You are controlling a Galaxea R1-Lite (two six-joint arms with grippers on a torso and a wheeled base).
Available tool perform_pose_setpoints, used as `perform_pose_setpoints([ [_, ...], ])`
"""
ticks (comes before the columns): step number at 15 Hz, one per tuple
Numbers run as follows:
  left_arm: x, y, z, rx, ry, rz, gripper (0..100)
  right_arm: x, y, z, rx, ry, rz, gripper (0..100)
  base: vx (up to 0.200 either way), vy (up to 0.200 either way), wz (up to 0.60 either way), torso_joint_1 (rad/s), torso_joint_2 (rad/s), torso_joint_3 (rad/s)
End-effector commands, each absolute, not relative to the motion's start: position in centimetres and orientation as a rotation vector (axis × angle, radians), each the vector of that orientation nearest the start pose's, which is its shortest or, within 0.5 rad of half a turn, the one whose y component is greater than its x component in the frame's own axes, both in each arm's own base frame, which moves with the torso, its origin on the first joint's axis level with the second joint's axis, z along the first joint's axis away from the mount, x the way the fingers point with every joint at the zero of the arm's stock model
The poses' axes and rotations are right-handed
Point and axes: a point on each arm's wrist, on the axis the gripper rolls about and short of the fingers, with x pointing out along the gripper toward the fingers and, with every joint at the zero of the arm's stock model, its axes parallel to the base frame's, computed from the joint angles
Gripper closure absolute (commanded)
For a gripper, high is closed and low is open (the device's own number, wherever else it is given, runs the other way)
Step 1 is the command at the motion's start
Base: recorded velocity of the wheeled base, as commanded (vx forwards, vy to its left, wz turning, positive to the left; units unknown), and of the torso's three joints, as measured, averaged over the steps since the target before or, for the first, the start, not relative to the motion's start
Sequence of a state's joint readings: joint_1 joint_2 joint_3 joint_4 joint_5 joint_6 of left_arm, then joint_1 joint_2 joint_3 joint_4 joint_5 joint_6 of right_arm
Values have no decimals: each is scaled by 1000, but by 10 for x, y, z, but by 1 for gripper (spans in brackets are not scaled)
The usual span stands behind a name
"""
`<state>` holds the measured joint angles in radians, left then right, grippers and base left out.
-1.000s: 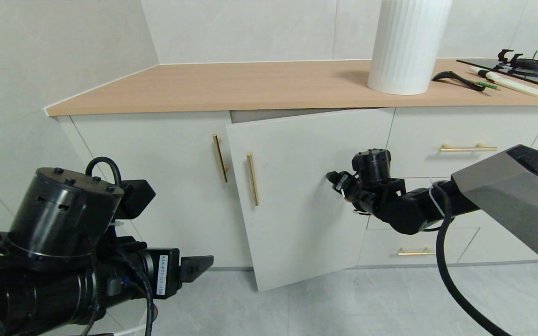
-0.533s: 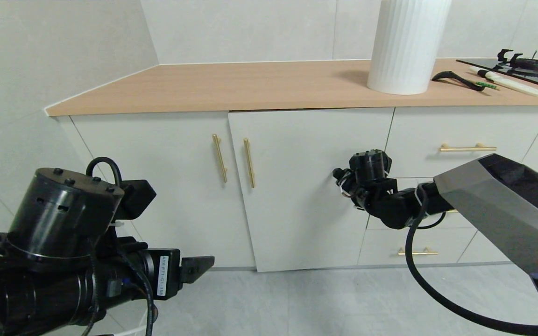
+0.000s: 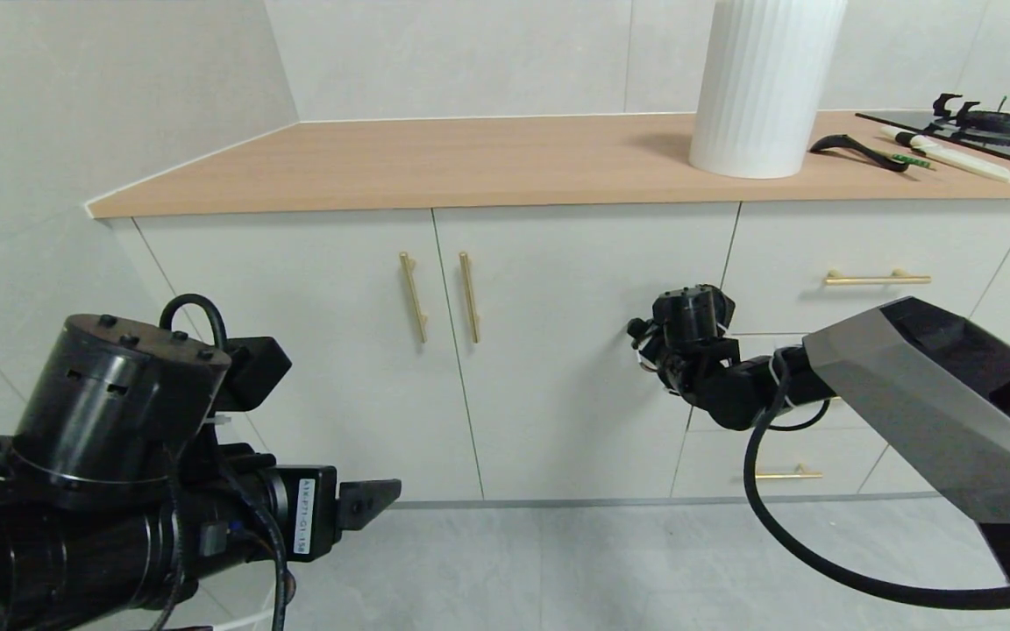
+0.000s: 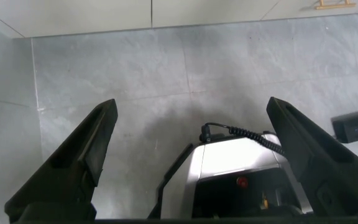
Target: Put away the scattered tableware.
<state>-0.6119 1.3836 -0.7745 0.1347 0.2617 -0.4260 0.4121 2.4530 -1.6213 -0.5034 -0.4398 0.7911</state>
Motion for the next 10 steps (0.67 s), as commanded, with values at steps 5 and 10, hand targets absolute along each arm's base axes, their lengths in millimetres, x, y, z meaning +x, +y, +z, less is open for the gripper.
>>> perform_pose_setpoints([
  [5,172,-113,188,-90,730,-182,0,397,184,112,651,462,98,0,0,0,0,0,0,0],
  [10,168,-111,193,-98,709,-186,0,336,160,141,546,569,360,0,0,0,0,0,0,0],
])
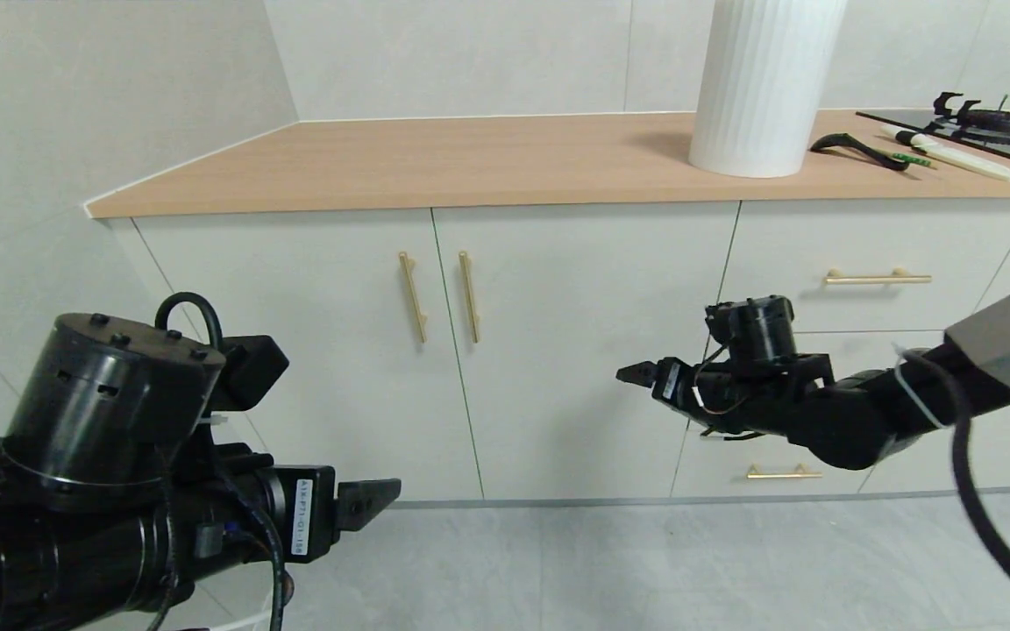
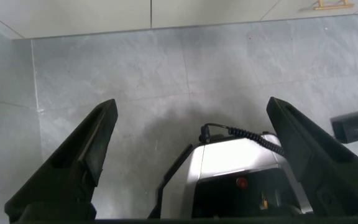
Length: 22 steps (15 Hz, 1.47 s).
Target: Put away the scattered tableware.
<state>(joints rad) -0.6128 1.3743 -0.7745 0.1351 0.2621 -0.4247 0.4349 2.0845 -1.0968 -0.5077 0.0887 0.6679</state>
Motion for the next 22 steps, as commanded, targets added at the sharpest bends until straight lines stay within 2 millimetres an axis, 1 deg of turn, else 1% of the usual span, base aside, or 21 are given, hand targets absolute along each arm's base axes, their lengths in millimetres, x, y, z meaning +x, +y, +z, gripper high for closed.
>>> perform_pose_setpoints([
  [1,166,-110,196,-106,696,-190,0,330,157,145,532,557,352,0,0,0,0,0,0,0],
  [2,166,-110,196,-106,696,-190,0,330,157,145,532,557,352,0,0,0,0,0,0,0],
  [3,155,-100,209,-140,635,-199,0,299,140,159,459,499,312,0,0,0,0,0,0,0],
  [4,147,-92,214,-157,606,-196,0,281,131,168,441,450,288,0,0,0,0,0,0,0],
  [5,140,-86,217,-170,581,-193,0,269,124,174,432,417,274,0,0,0,0,0,0,0],
  [6,125,-71,227,-190,507,-171,0,240,108,186,393,345,233,0,0,0,0,0,0,0],
  [7,123,-69,227,-188,500,-168,0,237,106,186,389,340,227,0,0,0,0,0,0,0],
  [8,96,-46,228,-154,411,-141,0,195,83,199,354,248,181,0,0,0,0,0,0,0],
  [9,77,-33,226,-130,352,-126,0,168,69,206,336,182,174,0,0,0,0,0,0,0],
  [10,45,-15,219,-95,248,-125,0,125,46,215,304,58,169,0,0,0,0,0,0,0],
  [11,32,-8,217,-64,199,-127,0,107,37,219,286,-1,163,0,0,0,0,0,0,0],
  [12,7,5,207,1,117,-57,0,71,20,222,229,-107,126,0,0,0,0,0,0,0],
  [13,0,7,205,15,92,-30,0,60,14,222,207,-137,104,0,0,0,0,0,0,0],
  [14,-23,14,200,30,8,37,0,26,1,219,134,-197,30,0,0,0,0,0,0,0],
  [15,-37,17,200,18,-58,53,0,5,-4,215,83,-232,-34,0,0,0,0,0,0,0],
  [16,-46,19,199,9,-99,63,0,-8,-6,213,57,-258,-78,0,0,0,0,0,0,0],
  [17,-58,21,197,-6,-155,92,0,-27,-8,208,22,-303,-138,0,0,0,0,0,0,0],
  [18,-63,21,195,-7,-170,106,0,-35,-8,205,11,-325,-157,0,0,0,0,0,0,0],
  [19,-70,20,190,-5,-185,152,0,-51,-7,196,-11,-352,-191,0,0,0,0,0,0,0],
  [21,-72,20,192,-10,-189,312,0,-66,-7,183,-25,-370,-219,0,0,0,0,0,0,0],
  [22,-72,18,192,-11,-190,341,0,-71,-6,180,-25,-394,-236,0,0,0,0,0,0,0],
])
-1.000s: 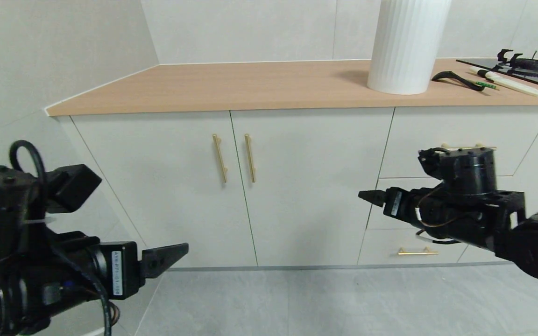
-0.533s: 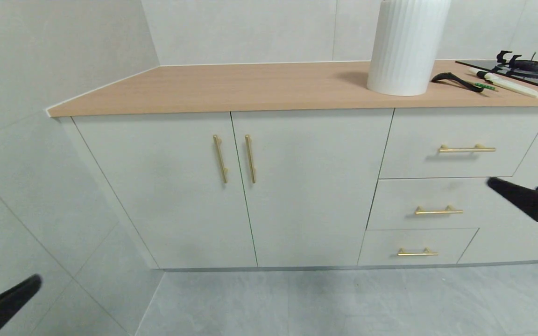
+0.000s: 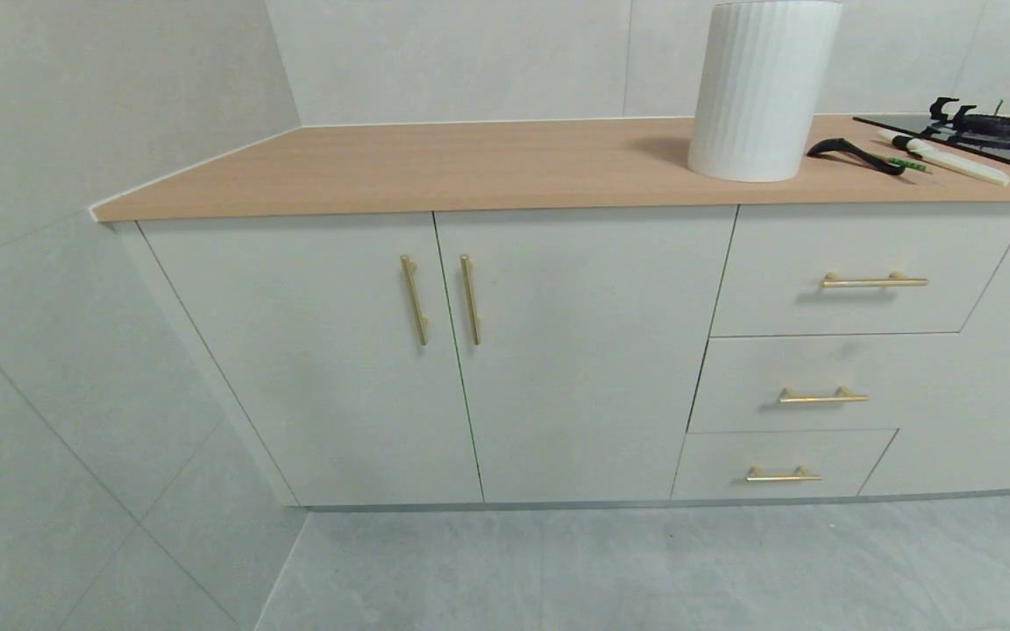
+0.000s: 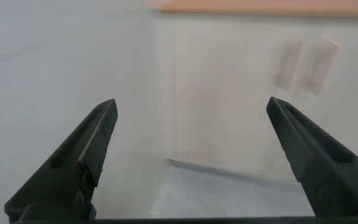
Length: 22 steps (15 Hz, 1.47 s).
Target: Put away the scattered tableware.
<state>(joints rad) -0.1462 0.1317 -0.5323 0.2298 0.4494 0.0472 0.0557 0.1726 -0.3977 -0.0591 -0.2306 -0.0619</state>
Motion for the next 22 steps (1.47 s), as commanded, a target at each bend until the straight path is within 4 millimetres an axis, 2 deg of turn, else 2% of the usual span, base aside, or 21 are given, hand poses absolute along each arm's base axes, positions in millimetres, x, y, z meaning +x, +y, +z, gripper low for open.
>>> perform_pose_setpoints([
  [1,-73,16,191,-16,-194,398,0,-73,-6,175,-23,-394,-249,0,0,0,0,0,0,0],
  [3,-86,10,176,22,-228,437,0,-69,-7,170,-8,-364,-332,0,0,0,0,0,0,0],
  [5,-76,10,162,48,-166,424,0,-53,-7,146,-24,-267,-327,0,0,0,0,0,0,0],
  [6,-68,9,151,33,-125,413,0,-39,-7,119,-44,-167,-302,0,0,0,0,0,0,0],
  [8,-53,9,128,8,-57,379,0,-24,-4,90,-49,-131,-199,0,0,0,0,0,0,0],
  [10,-41,8,115,-3,-89,330,0,-24,-3,89,-19,-131,-147,0,0,0,0,0,0,0],
  [11,-31,7,102,2,-119,285,0,-23,-3,83,-22,-71,-108,0,0,0,0,0,0,0],
  [13,-24,5,87,28,-110,215,0,-23,-2,81,-4,-52,-75,0,0,0,0,0,0,0],
  [15,-24,5,84,30,-76,195,0,-23,-1,75,-6,9,-54,0,0,0,0,0,0,0],
  [18,-23,1,75,9,5,38,0,-23,0,76,-8,-1,-15,0,0,0,0,0,0,0],
  [22,-23,1,76,-5,-3,34,0,-23,0,76,-8,-3,-14,0,0,0,0,0,0,0],
])
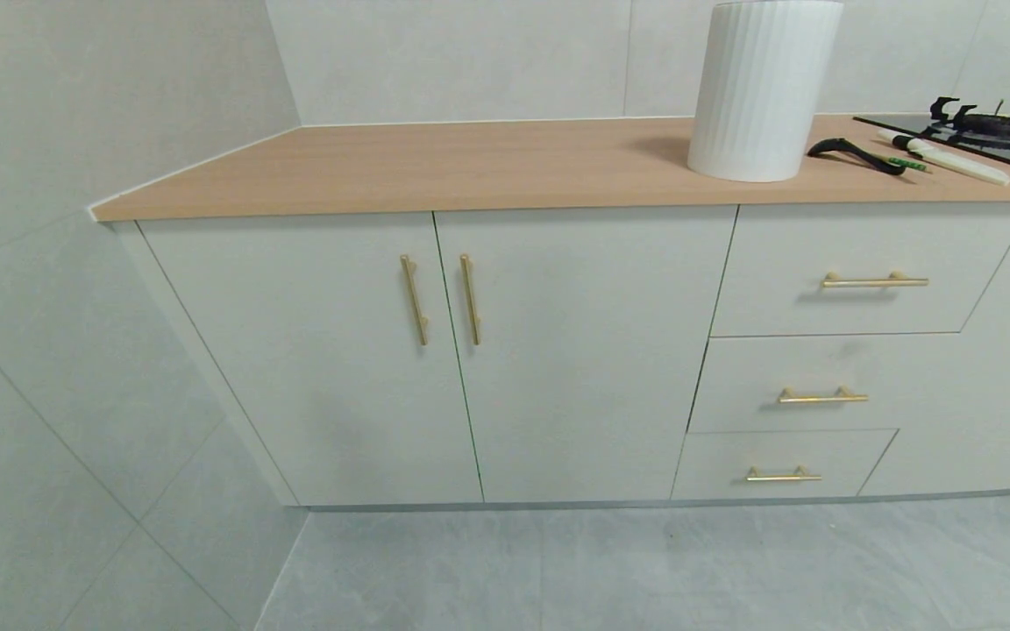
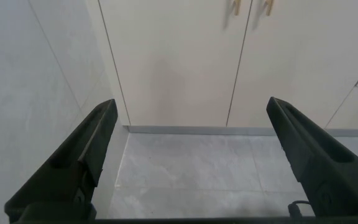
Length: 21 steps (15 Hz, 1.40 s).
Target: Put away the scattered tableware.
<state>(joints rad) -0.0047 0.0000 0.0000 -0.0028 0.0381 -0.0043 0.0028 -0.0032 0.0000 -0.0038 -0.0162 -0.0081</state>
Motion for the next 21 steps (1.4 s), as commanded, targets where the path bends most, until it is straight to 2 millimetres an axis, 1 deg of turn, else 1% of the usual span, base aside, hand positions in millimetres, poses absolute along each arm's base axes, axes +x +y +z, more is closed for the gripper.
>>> perform_pose_setpoints([
  [1,-23,1,76,-9,-3,35,0,-23,0,76,-9,-3,-14,0,0,0,0,0,0,0],
  [17,-23,1,76,-15,-2,34,0,-23,0,76,-5,-3,-12,0,0,0,0,0,0,0],
  [21,-23,1,76,-15,-2,34,0,-23,0,76,-5,-3,-12,0,0,-200,0,5,2,4],
])
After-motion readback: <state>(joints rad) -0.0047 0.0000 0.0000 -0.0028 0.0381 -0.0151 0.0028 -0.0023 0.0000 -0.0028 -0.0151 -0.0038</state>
